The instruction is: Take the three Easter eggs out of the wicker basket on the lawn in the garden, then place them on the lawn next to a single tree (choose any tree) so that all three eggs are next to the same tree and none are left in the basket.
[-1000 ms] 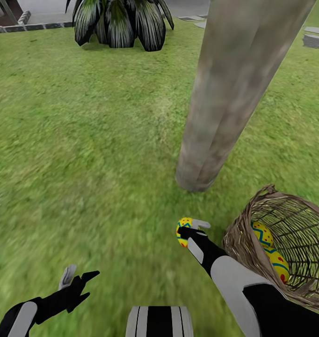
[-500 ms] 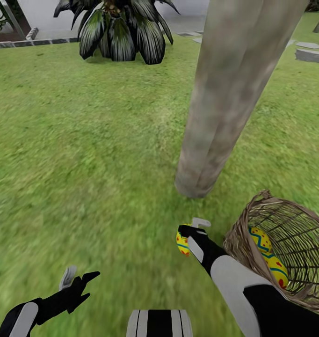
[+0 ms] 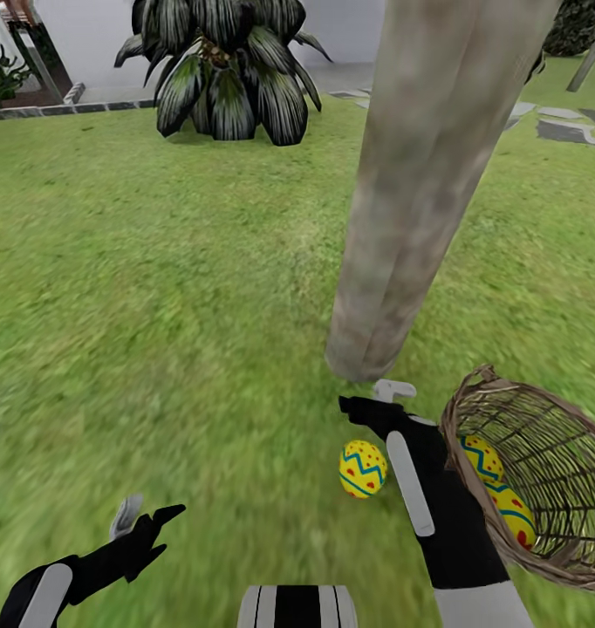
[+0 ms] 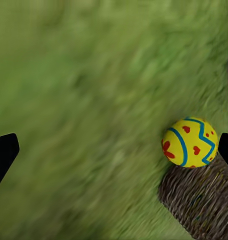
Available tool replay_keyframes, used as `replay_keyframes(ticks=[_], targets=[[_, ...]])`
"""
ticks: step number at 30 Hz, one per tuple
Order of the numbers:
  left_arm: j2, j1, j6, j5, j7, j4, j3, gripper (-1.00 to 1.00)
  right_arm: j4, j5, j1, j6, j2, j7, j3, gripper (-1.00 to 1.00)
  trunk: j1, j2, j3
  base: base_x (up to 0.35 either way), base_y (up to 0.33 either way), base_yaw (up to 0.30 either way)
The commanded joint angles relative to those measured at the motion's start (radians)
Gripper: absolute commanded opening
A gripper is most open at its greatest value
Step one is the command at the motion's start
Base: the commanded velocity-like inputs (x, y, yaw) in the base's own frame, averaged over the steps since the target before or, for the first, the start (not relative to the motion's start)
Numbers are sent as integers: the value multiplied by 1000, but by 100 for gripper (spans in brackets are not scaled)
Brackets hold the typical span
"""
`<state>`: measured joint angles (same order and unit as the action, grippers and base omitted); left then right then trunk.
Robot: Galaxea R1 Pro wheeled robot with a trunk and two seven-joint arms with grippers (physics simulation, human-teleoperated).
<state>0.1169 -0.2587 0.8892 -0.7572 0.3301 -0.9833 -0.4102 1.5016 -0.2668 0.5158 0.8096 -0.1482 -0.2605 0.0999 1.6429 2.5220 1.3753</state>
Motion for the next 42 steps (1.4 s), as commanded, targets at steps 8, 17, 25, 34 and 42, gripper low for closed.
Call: replay_keyframes(ticks=[8,17,25,34,42], targets=[[-1,-1,4,4,4,1,-2,100,109,-8,-64,30,2,-10,51,100,-4,-2,-30,0,0,-9],[0,-1,4,5,3,6,-3,100,112,-8,-66,143,2,-10,48,100,-8,-4,-65,0,0,-213],[0,-1,4,4,4,4,-3,100,113,-8,-78,238,3,-10,36,100,-11,-6,-99,0,0,-263],[0,-1,4,4,4,3,-3,100,114,-9,-78,238,11,-9,32,100,-15,-8,-138,0,0,-264],[0,4,2,5,4,2,-4,100,113,-8,-74,238,12,-9,32,100,-19,-10,-173,0,0,-264]])
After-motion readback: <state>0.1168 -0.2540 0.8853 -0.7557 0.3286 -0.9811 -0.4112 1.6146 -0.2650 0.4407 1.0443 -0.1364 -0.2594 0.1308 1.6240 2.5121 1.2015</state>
